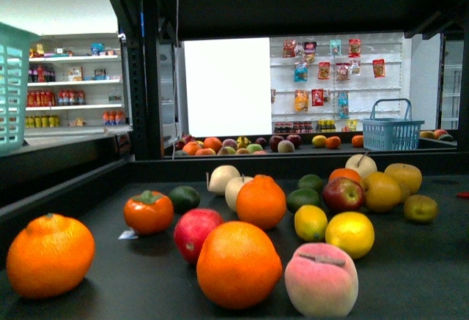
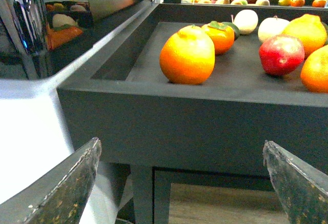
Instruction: Pick lemon from shelf
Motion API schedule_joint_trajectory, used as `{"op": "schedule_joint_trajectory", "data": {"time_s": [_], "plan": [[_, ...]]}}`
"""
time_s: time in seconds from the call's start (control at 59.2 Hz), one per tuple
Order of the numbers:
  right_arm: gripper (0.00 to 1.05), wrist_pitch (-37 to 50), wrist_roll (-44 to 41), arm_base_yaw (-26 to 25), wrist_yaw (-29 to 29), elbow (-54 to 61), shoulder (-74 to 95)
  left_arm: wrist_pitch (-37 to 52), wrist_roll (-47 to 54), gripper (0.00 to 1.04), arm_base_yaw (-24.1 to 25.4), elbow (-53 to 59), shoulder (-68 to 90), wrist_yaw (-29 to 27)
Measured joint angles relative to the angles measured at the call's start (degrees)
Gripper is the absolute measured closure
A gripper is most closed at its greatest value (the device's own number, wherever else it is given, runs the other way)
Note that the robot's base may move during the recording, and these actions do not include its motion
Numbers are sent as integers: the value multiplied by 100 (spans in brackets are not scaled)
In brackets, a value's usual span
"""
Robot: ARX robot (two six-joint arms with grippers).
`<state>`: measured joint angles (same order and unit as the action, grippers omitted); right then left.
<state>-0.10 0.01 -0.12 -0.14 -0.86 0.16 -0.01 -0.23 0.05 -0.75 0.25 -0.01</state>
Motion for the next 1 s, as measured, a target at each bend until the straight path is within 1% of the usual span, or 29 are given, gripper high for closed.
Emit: {"op": "schedule_joint_trajectory", "data": {"time_s": [0.997], "plan": [[2,0,2,0,0,0,0,0,2,8,0,0,0,0]]}}
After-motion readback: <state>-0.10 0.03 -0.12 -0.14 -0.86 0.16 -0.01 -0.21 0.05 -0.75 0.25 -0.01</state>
